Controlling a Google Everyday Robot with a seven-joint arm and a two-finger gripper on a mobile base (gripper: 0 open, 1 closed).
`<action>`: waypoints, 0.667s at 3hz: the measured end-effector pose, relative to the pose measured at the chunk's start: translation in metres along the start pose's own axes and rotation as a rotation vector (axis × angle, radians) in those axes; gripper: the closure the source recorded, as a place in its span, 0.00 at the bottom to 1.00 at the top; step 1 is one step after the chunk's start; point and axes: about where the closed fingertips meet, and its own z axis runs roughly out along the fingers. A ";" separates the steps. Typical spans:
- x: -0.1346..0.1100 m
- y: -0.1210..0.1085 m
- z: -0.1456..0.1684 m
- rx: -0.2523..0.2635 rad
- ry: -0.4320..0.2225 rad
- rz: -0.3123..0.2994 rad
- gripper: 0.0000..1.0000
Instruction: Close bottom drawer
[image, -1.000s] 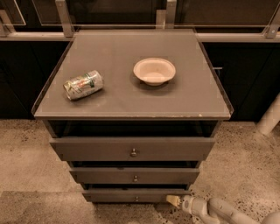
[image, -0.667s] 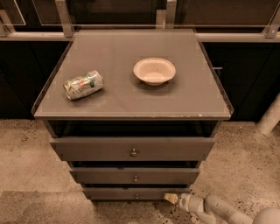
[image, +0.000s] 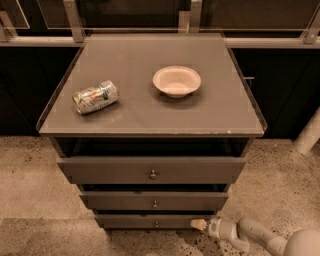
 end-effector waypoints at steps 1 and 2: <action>-0.035 -0.007 -0.066 0.055 -0.007 0.115 1.00; -0.069 -0.022 -0.137 0.141 -0.077 0.211 0.82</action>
Offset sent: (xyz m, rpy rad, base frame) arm -0.0022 -0.2289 0.1300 -0.0703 0.1948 -0.4086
